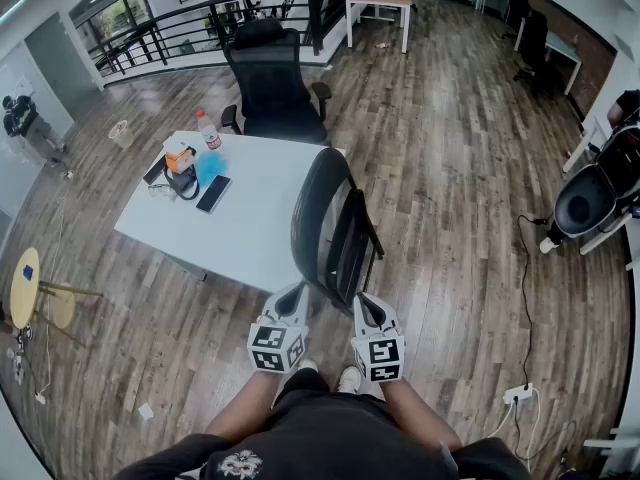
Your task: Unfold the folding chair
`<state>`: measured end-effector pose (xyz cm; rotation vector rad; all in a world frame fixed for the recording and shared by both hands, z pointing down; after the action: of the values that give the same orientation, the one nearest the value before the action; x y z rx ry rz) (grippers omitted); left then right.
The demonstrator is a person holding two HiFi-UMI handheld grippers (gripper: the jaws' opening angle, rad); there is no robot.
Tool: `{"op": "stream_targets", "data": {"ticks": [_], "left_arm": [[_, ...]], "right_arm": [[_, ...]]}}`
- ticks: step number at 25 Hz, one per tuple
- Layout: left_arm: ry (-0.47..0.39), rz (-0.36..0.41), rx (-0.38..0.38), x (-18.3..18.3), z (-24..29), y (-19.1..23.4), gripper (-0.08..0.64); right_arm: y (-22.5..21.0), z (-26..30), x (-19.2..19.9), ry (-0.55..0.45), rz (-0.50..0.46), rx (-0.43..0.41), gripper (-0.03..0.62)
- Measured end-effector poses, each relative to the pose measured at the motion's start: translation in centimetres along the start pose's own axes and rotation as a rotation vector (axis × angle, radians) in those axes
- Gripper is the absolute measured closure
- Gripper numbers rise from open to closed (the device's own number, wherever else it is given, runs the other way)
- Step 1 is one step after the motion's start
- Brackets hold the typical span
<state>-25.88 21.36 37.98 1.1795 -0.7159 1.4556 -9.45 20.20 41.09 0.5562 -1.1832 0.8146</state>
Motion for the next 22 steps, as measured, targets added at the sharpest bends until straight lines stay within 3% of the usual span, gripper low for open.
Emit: {"op": "stream_targets", "data": {"ticks": [7,11,14,17,22], "left_arm": [[-0.004,0.010,-0.016,-2.7,5.9,5.4,0.555],[-0.042,0.056,-0.060,-5.3,9.0,8.5,0.554],[-0.018,0.080,-0.078,-6.8,11.7,10.5,0.548],[0.051,0.082,-0.045,-7.3,14.7,12.3,0.423],[0.186,0.058,0.002,-7.1,18.8,14.1,0.345]], "right_arm": [[-1.5,7.5,-0.6,0.034,0.017,0.021,0.578],[-2.9,12.4,-1.1,0.070,0.023,0.060,0.578],[-3.9,16.0,-1.0,0.106,0.031,0.111,0.578],[-4.7,19.6,-0.7,0.127,0.031,0.163,0.578],[-6.3,24.7,0.8,0.225,0.040,0.193,0.573]]}}
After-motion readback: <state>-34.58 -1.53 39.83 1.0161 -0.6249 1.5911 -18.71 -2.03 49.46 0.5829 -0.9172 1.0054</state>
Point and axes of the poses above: the fingertips, and each gripper's own axes: z forward along the fingers, y to its left, x out of its underside, the point moved 6 cm from there along -z, backward along the fingers, and after that the axes turned 2 degrees about y, right-handed, at the moved point
